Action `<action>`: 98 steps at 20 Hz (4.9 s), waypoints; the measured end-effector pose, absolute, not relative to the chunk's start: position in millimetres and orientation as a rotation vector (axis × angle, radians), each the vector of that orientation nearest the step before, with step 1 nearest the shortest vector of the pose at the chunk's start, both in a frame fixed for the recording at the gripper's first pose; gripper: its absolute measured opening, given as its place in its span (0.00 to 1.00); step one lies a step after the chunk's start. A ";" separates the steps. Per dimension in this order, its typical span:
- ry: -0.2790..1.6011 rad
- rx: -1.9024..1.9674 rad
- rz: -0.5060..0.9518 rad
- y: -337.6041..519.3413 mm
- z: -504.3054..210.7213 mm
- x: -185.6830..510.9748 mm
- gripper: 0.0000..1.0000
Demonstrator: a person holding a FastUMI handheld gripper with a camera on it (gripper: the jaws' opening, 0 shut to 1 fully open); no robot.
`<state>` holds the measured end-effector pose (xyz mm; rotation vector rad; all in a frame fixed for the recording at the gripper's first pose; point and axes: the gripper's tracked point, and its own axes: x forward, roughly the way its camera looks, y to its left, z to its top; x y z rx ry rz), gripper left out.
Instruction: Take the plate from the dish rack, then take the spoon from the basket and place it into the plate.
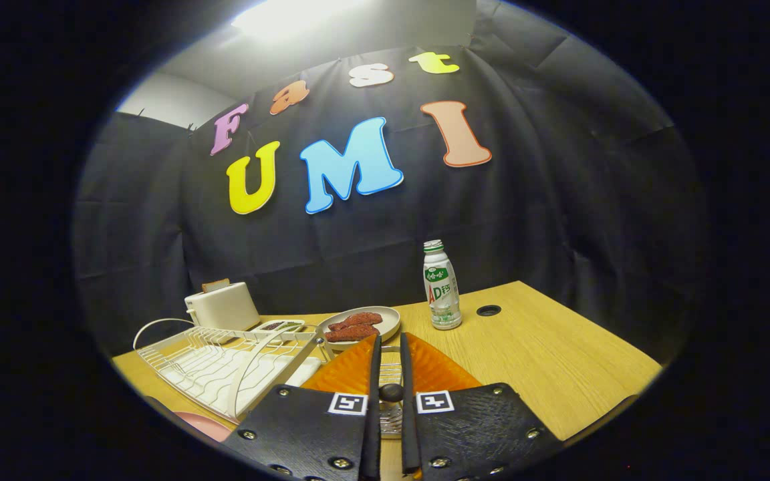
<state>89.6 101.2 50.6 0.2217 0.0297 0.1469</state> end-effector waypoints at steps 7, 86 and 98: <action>0.077 0.175 0.172 109.9 64.6 97.2 0.05; 0.288 0.039 0.504 353.7 94.5 -68.6 0.05; 0.304 0.050 0.497 338.5 63.1 -80.7 0.06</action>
